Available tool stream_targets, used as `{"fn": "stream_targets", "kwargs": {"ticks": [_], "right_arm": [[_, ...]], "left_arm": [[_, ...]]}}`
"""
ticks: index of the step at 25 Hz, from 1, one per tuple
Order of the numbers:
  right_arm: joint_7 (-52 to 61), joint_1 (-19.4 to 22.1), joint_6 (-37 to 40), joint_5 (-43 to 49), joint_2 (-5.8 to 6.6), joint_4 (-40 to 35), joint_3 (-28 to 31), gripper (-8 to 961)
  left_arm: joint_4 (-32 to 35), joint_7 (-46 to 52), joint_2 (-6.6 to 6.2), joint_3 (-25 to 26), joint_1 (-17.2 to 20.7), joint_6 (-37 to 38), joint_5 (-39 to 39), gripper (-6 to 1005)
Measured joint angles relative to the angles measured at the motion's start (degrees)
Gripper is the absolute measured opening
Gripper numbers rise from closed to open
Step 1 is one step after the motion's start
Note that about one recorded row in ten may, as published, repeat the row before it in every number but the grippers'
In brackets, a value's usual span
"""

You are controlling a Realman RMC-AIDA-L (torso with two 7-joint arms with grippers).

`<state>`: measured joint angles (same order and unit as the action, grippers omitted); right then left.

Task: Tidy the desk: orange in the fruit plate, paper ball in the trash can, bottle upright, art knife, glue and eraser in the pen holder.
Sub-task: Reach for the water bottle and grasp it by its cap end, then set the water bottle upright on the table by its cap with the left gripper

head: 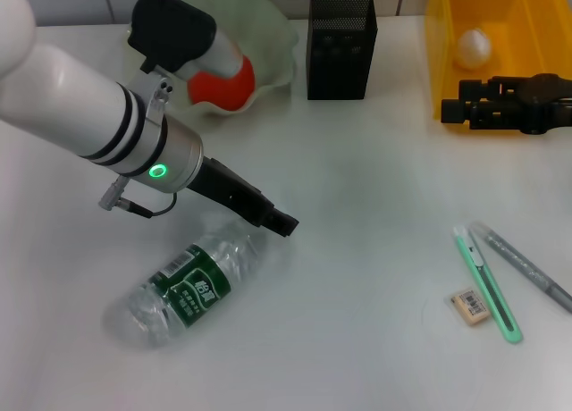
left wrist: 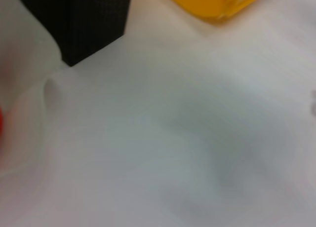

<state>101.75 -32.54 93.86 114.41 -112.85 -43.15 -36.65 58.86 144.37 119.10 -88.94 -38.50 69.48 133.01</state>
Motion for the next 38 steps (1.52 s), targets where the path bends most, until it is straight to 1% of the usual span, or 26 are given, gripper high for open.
{"fn": "stream_targets", "kwargs": {"ticks": [3,8,14,21,26,31,32,33,34,37,38], "right_arm": [[-0.1,0.0,0.0,0.0,-0.11,0.0,0.0,784],[-0.2,0.0,0.0,0.0,-0.13,0.0,0.0,784],[-0.2,0.0,0.0,0.0,-0.11,0.0,0.0,784],[-0.1,0.0,-0.1,0.0,-0.11,0.1,0.0,784],[-0.1,0.1,-0.1,0.0,-0.14,0.2,0.0,784],[-0.1,0.3,-0.1,-0.1,-0.17,0.2,0.1,784],[-0.1,0.3,-0.1,-0.1,-0.18,0.2,0.1,784],[-0.1,0.3,-0.1,-0.2,-0.18,0.2,0.3,784],[-0.1,0.3,-0.1,-0.2,-0.18,0.2,0.3,784],[-0.2,0.4,-0.1,-0.3,-0.24,0.2,0.5,785],[-0.2,0.4,-0.1,-0.3,-0.28,0.2,0.6,785]], "left_arm": [[-0.1,0.8,0.00,-0.6,-0.4,-0.6,1.4,780],[-0.1,1.3,0.01,-2.0,-0.9,-1.1,1.7,780],[-0.4,1.4,0.07,-4.7,-1.6,-1.7,1.8,780],[-0.6,1.4,0.08,-5.0,-2.1,-1.5,2.0,780],[-0.2,1.3,0.08,-5.6,-2.3,-0.5,2.5,615],[5.1,0.4,-0.20,-4.9,-1.3,1.9,2.6,440],[7.1,0.1,-0.28,-4.3,-0.7,2.4,2.6,440],[10.8,-0.9,-0.38,-2.7,0.5,3.3,2.5,441],[10.8,-0.9,-0.38,-2.7,0.5,3.3,2.5,441],[16.4,-2.4,-0.41,0.5,2.7,4.2,2.3,442],[20.0,-3.4,-0.42,2.7,4.2,4.6,2.2,443]]}}
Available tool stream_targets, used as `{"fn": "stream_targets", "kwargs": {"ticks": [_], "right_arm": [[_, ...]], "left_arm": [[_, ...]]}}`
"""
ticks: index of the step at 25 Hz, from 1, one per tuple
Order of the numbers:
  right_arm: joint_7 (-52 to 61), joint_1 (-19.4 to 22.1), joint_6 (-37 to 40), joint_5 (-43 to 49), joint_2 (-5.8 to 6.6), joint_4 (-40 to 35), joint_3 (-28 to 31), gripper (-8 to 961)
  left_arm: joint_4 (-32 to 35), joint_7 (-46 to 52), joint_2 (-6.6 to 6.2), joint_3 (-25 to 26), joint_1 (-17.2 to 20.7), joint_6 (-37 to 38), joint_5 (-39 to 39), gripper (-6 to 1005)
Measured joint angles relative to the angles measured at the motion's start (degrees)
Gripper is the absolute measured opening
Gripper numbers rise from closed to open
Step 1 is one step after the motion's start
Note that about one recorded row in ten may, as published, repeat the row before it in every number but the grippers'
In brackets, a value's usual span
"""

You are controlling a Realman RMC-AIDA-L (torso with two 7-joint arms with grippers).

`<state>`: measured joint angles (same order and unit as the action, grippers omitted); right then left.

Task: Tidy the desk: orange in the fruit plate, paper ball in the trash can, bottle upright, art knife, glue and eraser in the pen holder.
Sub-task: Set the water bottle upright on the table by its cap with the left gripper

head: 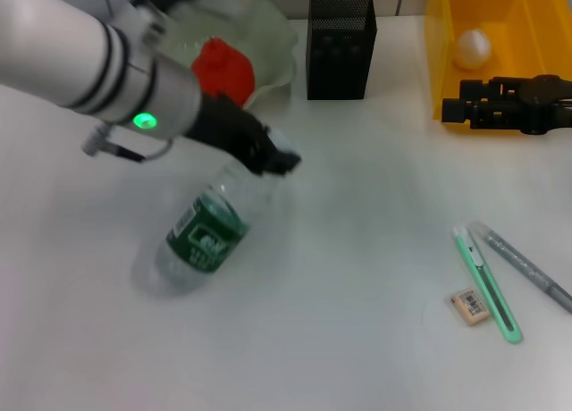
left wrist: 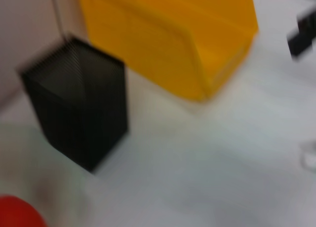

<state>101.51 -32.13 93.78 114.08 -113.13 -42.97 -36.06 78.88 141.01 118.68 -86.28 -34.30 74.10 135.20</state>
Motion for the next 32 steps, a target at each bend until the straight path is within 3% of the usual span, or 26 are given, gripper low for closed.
{"fn": "stream_targets", "kwargs": {"ticks": [15,32], "right_arm": [[0.3,-0.6,0.0,-0.1,-0.07,-0.3,0.0,785],[0.4,-0.8,0.1,-0.2,-0.05,-0.4,-0.1,784]], "left_arm": [[8.2,-5.1,-0.12,9.7,5.7,-0.2,-3.3,448],[7.8,-7.0,0.02,9.2,6.2,0.0,-6.1,454]]}}
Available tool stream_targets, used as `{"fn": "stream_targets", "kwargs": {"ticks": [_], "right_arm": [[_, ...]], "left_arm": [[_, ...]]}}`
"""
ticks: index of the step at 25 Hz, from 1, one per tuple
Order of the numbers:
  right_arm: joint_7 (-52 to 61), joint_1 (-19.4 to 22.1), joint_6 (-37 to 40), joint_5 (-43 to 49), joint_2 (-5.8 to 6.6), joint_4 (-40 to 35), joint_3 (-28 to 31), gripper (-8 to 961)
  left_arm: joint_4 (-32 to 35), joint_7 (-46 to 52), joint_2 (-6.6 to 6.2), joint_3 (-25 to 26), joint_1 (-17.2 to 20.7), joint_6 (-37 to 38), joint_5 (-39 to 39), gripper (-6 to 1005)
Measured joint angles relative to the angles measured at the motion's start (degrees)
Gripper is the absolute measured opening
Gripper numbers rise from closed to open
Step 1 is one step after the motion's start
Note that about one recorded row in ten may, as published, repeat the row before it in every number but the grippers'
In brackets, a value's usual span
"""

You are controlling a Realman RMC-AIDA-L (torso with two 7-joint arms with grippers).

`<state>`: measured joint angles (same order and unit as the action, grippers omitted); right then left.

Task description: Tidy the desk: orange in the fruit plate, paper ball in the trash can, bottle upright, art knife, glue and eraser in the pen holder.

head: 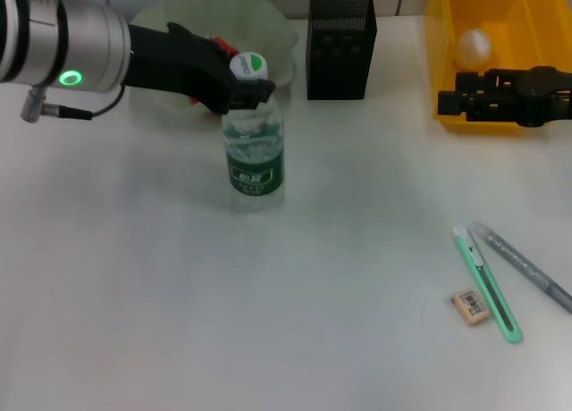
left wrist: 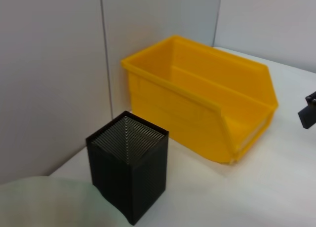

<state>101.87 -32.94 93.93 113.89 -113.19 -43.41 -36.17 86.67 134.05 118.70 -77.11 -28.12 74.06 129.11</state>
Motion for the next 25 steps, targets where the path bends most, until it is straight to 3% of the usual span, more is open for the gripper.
{"fn": "stream_targets", "kwargs": {"ticks": [16,21,25], "right_arm": [[-0.3,0.3,0.5,0.1,0.43,-0.1,-0.3,782],[-0.3,0.4,0.6,0.2,0.41,-0.2,-0.2,782],[-0.3,0.4,0.7,0.2,0.40,-0.2,-0.1,781]], "left_arm": [[-1.1,-0.5,-0.14,-1.2,2.5,-5.6,-6.2,460],[-1.5,-2.2,-0.07,-1.3,4.0,-7.9,-9.1,667],[-2.1,-8.2,-0.02,-1.6,6.1,-9.7,-16.2,734]]}}
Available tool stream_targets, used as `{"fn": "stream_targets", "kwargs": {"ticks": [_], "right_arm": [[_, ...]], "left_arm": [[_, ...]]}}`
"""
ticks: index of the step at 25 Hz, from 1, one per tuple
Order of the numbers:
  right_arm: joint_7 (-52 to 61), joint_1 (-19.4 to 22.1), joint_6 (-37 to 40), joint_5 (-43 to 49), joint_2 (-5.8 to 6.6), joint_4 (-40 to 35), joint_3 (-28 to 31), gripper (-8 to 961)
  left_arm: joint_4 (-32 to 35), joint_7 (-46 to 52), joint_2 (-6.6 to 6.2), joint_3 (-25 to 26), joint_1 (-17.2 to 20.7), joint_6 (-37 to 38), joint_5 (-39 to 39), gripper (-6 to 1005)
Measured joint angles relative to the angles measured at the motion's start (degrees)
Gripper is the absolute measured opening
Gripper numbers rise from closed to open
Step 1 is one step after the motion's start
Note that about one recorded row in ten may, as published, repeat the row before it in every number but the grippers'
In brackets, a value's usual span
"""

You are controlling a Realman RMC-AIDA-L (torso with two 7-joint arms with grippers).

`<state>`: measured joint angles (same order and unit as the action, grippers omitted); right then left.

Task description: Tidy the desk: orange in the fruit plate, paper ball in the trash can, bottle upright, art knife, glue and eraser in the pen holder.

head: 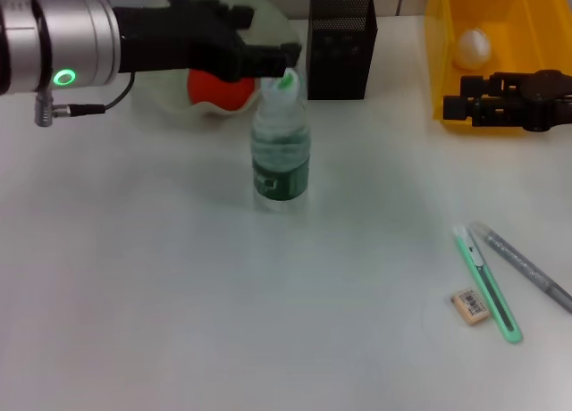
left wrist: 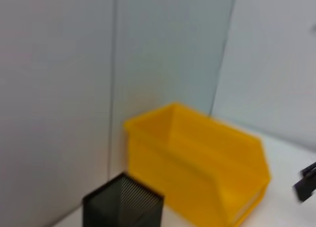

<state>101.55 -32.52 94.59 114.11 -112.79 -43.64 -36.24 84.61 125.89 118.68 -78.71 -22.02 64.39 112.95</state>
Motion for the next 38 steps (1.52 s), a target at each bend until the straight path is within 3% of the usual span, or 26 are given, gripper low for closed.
{"fn": "stream_targets", "kwargs": {"ticks": [1,2,5,6,8,10,11,12,13,14,16,19,21,22,24,25,28,32,38], "right_arm": [[0.3,0.0,0.0,0.2,-0.01,-0.1,0.0,781],[0.3,0.0,0.0,0.2,-0.01,-0.1,0.0,781],[1.2,0.0,-0.2,0.3,-0.05,-0.5,-0.2,781],[3.1,0.0,-0.6,0.8,-0.17,-1.5,-0.4,781],[5.8,-0.3,-0.7,2.5,-0.43,-3.5,-0.9,781],[11.4,-0.5,-0.8,6.3,-0.92,-7.1,-1.9,780],[16.4,-0.8,-0.9,9.3,-1.32,-10.3,-3.2,780],[16.4,-0.8,-0.9,9.3,-1.32,-10.3,-3.2,780],[27.1,-1.3,-0.7,15.5,-1.86,-16.1,-6.3,780],[27.1,-1.3,-0.7,15.5,-1.86,-16.1,-6.3,780],[43.1,-2.9,3.1,24.6,-2.30,-24.8,-12.2,780],[49.6,-4.2,7.0,28.0,-2.80,-28.9,-14.6,779],[55.0,-6.3,12.9,31.1,-4.18,-33.3,-17.3,779],[55.0,-6.3,12.9,31.1,-4.18,-33.3,-17.3,779],[58.5,-7.8,16.1,35.6,-5.75,-35.9,-21.2,779],[58.5,-7.8,16.1,35.6,-5.75,-35.9,-21.2,779],[63.2,-8.6,17.0,41.4,-6.28,-36.3,-28.6,778],[64.9,-8.9,16.2,42.4,-6.33,-35.0,-31.9,778],[67.4,-11.0,11.3,42.7,-6.48,-27.6,-38.5,779]], "left_arm": [[-1.6,-6.7,0.00,0.0,1.6,-0.2,-7.8,751],[-1.6,-6.7,0.00,0.0,1.6,-0.2,-7.8,768],[-6.2,-16.1,-0.11,0.0,3.3,0.5,-19.2,802],[-11.6,-22.8,-0.11,0.2,4.0,2.3,-27.4,802],[-15.7,-27.0,-0.09,0.3,4.3,3.8,-32.3,802],[-18.7,-29.9,-0.07,0.4,4.4,4.9,-35.3,802],[-24.4,-35.6,-0.06,0.4,4.5,7.1,-40.7,802],[-24.4,-35.6,-0.06,0.4,4.5,7.1,-40.7,802],[-29.5,-40.4,-0.05,0.4,4.4,8.6,-44.8,802],[-29.5,-40.4,-0.05,0.4,4.4,8.6,-44.8,802],[-35.1,-45.0,-0.08,0.5,3.7,9.3,-48.0,802],[-36.8,-46.0,-0.10,0.5,3.1,9.3,-48.3,802],[-38.2,-46.9,-0.13,0.8,2.5,9.2,-48.4,802],[-38.4,-47.1,-0.15,0.9,2.5,9.2,-48.3,802],[-38.5,-47.4,-0.17,1.0,2.4,9.3,-48.2,802],[-38.6,-47.5,-0.18,1.1,2.4,9.4,-48.1,802],[-38.9,-47.8,-0.25,1.3,2.3,9.5,-48.1,802],[-39.6,-48.1,-0.35,1.8,2.4,9.5,-47.8,802],[-40.3,-48.5,-0.38,2.4,2.4,9.6,-47.7,802]]}}
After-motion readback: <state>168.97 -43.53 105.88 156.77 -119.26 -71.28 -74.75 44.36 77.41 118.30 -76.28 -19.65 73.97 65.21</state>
